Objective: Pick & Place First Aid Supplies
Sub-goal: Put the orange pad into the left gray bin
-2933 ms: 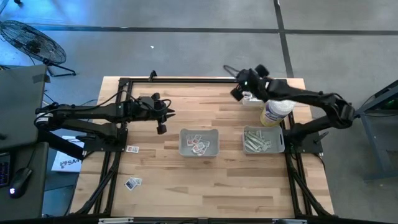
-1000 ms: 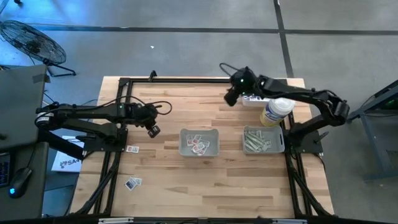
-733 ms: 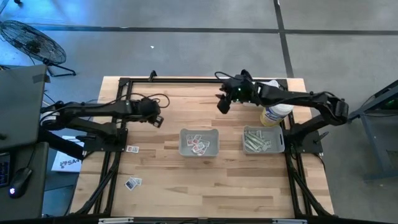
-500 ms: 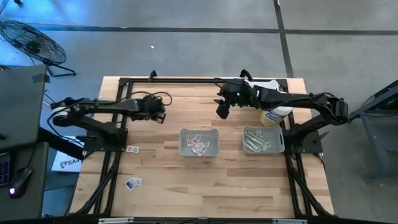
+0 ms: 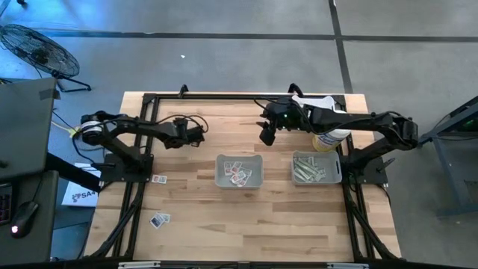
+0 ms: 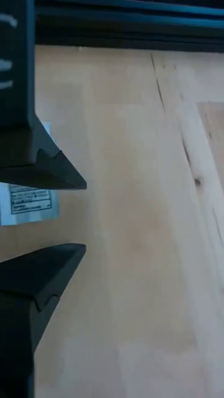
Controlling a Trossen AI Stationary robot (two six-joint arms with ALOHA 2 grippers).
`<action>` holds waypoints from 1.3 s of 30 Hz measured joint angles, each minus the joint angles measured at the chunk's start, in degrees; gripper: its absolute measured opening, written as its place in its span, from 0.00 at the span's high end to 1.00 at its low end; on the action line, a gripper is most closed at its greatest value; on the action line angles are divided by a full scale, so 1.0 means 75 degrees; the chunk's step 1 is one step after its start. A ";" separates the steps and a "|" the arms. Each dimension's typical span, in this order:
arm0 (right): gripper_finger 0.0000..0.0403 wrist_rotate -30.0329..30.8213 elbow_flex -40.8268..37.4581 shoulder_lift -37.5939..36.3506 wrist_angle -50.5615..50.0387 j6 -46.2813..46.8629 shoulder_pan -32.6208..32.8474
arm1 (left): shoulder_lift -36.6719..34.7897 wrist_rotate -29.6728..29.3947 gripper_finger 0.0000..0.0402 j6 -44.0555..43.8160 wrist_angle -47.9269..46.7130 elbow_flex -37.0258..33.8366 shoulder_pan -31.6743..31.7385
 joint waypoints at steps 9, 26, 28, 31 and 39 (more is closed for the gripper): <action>0.62 0.0001 0.0000 0.0000 0.0000 -0.0006 0.0000 | 0.0726 -0.0729 0.63 -0.1340 -0.0146 0.0032 -0.0553; 0.62 -0.0093 -0.0003 0.0000 -0.0317 0.0148 0.0000 | 0.0908 -0.0944 0.63 -0.2838 -0.1095 0.0001 -0.0770; 0.62 -0.0211 -0.0003 0.0000 -0.0436 0.0164 0.0000 | 0.0907 -0.0910 0.63 -0.3028 -0.1308 0.0014 -0.0773; 0.62 -0.0393 -0.0003 0.0000 -0.0587 0.0215 0.0000 | 0.0907 -0.0857 0.63 -0.3123 -0.1547 0.0000 -0.0773; 0.62 -0.0365 -0.0003 0.0000 -0.0670 0.0206 0.0000 | 0.0895 -0.0715 0.63 -0.3075 -0.1470 -0.0085 -0.0925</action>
